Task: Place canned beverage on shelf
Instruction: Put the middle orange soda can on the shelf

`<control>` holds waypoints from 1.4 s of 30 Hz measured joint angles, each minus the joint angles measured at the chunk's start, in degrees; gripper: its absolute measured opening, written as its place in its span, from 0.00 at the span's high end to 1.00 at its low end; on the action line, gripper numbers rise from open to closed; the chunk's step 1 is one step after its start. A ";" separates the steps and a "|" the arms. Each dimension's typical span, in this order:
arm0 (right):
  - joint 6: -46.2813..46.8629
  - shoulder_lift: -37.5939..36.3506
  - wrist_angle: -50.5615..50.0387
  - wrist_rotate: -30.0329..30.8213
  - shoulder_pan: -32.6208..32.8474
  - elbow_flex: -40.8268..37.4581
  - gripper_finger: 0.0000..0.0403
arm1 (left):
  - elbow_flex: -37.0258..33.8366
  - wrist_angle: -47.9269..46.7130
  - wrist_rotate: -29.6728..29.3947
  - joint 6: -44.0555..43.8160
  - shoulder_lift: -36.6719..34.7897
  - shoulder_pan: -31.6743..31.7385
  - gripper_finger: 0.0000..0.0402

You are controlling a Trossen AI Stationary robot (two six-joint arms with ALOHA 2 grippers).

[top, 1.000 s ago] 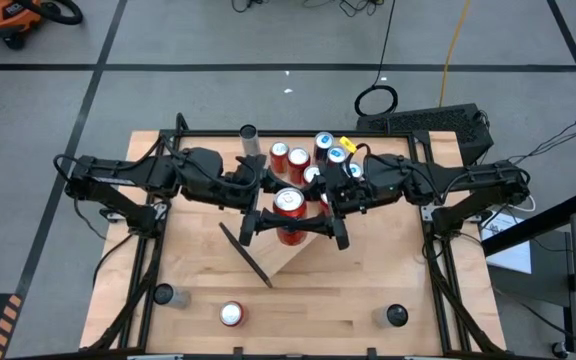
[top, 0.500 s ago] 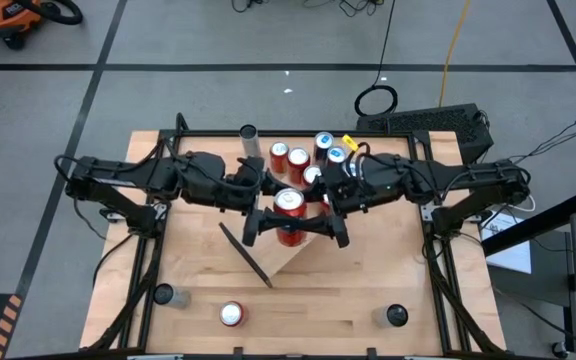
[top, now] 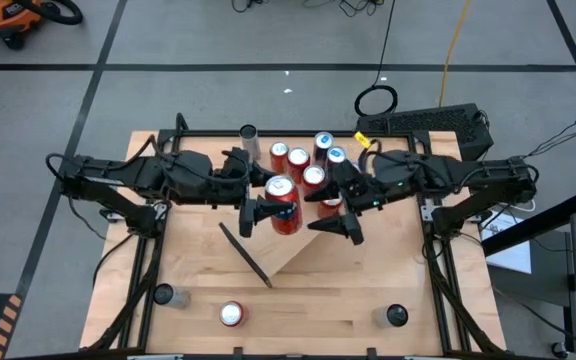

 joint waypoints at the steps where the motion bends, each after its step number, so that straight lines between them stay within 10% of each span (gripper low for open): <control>1: 0.28 -0.68 -1.08 0.36 0.03 0.00 0.16 | -0.02 -1.01 -1.56 -0.17 -0.25 -0.34 0.30; 22: -1.50 -14.19 -18.51 8.84 3.32 -0.11 0.16 | 0.03 -7.08 -35.13 -6.00 2.74 -3.51 0.30; 42: -5.47 -18.19 -24.76 8.53 3.32 -0.11 0.16 | -0.41 -28.10 -36.76 -24.94 13.68 1.49 0.28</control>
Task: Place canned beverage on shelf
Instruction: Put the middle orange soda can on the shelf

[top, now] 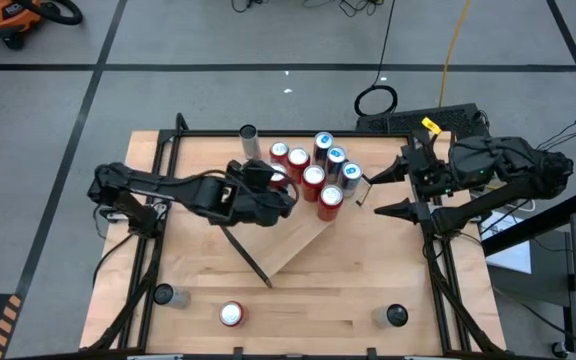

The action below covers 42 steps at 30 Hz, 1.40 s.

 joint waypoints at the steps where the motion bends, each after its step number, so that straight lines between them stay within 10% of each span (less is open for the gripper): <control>1: 0.08 -0.25 -0.71 0.00 0.00 0.00 0.16 | -0.07 -1.82 0.14 -0.58 0.02 0.18 0.28; 22: 1.31 -2.23 -4.98 1.72 -0.02 0.00 0.16 | -1.14 -14.60 -8.72 0.70 -21.48 5.85 0.28; 33: 1.97 -2.01 -4.98 1.73 0.00 0.00 0.16 | -21.28 16.87 -17.28 -7.93 -16.08 -1.87 0.28; 42: 1.51 -1.54 -5.00 1.76 0.00 0.00 0.16 | -22.67 25.19 -14.42 -7.68 -8.42 -2.87 0.28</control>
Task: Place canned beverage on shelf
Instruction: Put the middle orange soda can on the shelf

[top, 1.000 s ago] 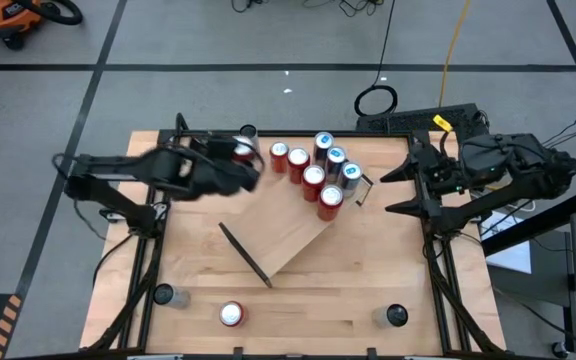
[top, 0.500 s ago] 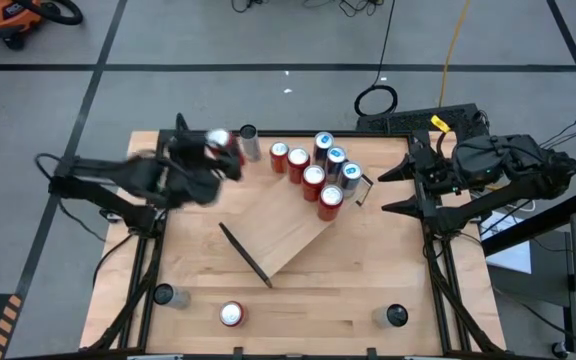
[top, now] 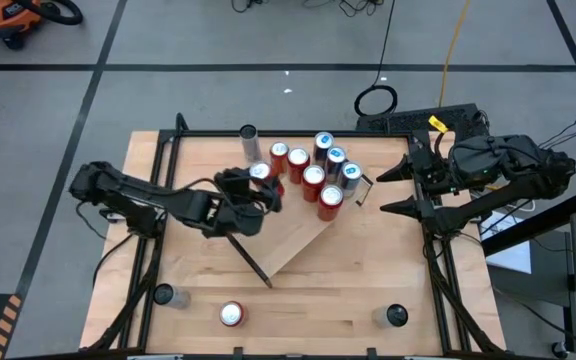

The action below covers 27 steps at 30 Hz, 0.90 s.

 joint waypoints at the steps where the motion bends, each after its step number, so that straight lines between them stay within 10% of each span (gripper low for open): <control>1: 0.00 0.08 0.02 0.01 0.00 0.00 0.16 | 0.00 0.57 0.60 0.01 0.61 -0.01 0.28; 27: -0.22 0.12 0.00 0.32 0.00 0.00 0.16 | 0.02 3.06 2.50 13.26 4.87 1.62 0.28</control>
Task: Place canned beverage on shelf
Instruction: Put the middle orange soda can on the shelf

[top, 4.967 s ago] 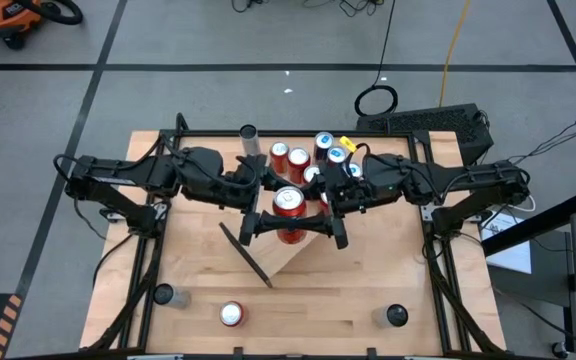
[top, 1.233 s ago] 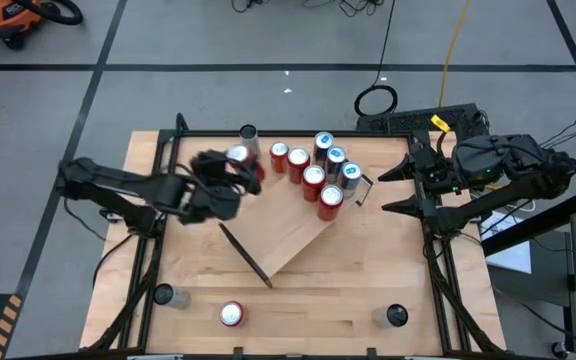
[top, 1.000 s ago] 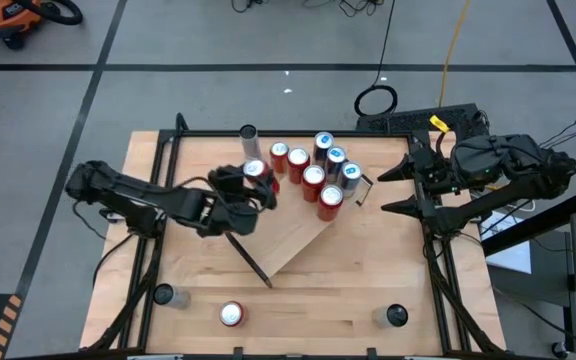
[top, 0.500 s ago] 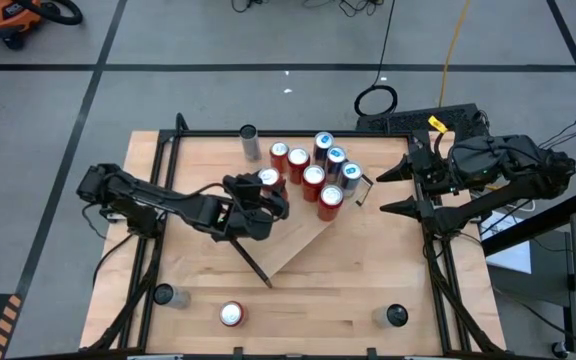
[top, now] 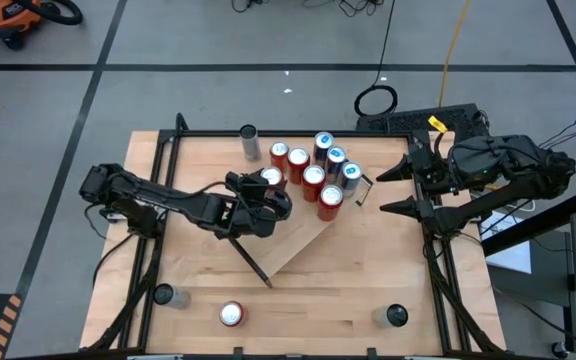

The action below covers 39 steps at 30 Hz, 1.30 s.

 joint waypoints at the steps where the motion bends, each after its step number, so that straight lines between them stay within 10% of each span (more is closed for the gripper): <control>1: 0.00 0.00 0.00 0.04 0.00 0.00 0.16 | 0.00 0.04 0.00 0.00 0.00 0.12 0.28; 39: 0.20 0.00 0.44 0.98 0.00 0.00 0.16 | 0.08 -1.20 8.85 -0.25 0.96 1.51 0.18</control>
